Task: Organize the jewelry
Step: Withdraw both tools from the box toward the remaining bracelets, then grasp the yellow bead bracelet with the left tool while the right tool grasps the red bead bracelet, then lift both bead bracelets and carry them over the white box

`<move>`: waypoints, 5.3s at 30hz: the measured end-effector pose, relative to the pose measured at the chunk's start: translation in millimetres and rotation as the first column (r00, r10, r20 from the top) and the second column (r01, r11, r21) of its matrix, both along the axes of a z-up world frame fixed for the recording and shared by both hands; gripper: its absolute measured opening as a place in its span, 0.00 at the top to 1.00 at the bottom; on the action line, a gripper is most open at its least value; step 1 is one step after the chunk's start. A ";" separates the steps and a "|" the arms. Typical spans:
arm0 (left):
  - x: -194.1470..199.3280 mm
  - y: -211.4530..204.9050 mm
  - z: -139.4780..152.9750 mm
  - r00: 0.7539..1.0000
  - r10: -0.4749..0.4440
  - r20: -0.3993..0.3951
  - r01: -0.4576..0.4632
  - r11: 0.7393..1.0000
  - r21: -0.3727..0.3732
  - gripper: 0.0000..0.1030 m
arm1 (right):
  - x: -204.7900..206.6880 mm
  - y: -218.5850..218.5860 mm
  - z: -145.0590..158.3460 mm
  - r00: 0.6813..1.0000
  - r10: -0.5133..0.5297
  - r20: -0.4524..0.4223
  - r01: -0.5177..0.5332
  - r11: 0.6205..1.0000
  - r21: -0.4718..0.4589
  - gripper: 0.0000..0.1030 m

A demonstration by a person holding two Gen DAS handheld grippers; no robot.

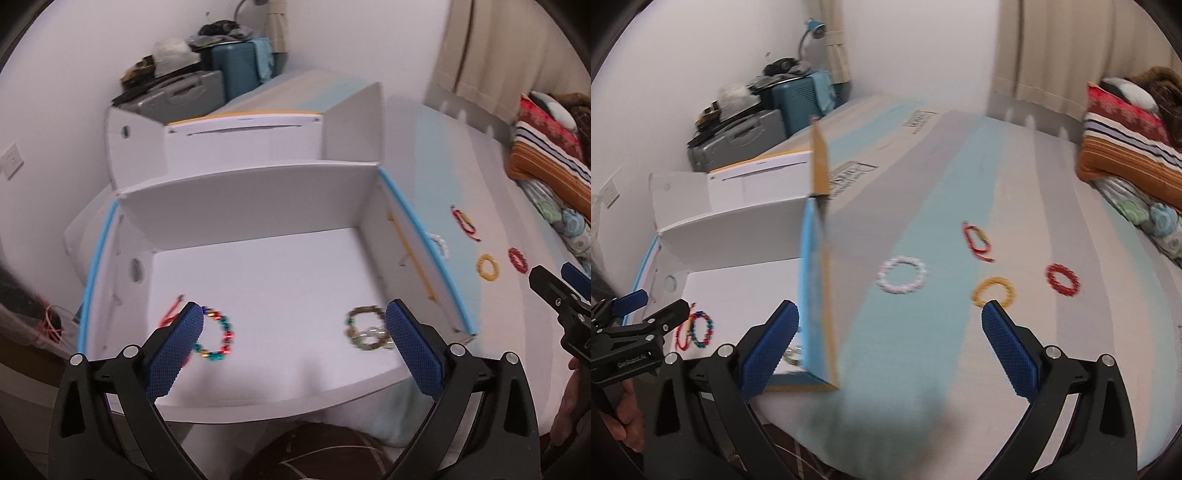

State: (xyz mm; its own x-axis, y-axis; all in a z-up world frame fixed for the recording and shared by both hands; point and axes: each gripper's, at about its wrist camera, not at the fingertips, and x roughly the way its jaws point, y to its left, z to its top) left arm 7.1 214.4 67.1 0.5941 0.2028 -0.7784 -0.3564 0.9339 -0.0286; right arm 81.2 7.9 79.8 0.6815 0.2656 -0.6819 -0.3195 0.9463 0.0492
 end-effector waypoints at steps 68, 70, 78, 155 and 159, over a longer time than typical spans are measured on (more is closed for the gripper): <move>252.0 -290.2 -161.5 0.942 -0.327 -0.078 0.329 0.944 0.015 0.69 | 257.8 -228.6 -184.7 0.936 -0.232 -0.263 0.231 0.972 -0.037 0.61; 251.1 -291.1 -160.7 0.940 -0.332 -0.082 0.334 0.942 0.016 0.81 | 254.7 -228.3 -184.5 0.940 -0.224 -0.257 0.223 0.974 -0.033 0.71; 248.0 -282.5 -154.4 0.937 -0.341 -0.070 0.339 0.940 -0.050 0.92 | 244.3 -230.2 -175.5 0.951 -0.216 -0.221 0.220 0.975 -0.006 0.87; 114.4 -190.7 -8.4 0.941 -0.335 -0.045 0.335 0.942 -0.009 0.91 | 53.0 -201.9 -37.2 0.968 -0.238 -0.073 0.243 0.968 0.058 0.88; 105.4 -171.6 0.1 0.948 -0.316 -0.035 0.316 0.949 0.000 0.91 | 47.3 -185.0 -25.8 0.974 -0.218 -0.055 0.221 0.973 0.060 0.88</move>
State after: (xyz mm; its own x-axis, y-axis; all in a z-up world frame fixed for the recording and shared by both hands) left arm 112.5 42.8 67.2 0.6013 0.0135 -0.7989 -0.0438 0.9989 -0.0161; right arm 128.5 -177.1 54.0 0.6949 0.1578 -0.7016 -0.0999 0.9873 0.1231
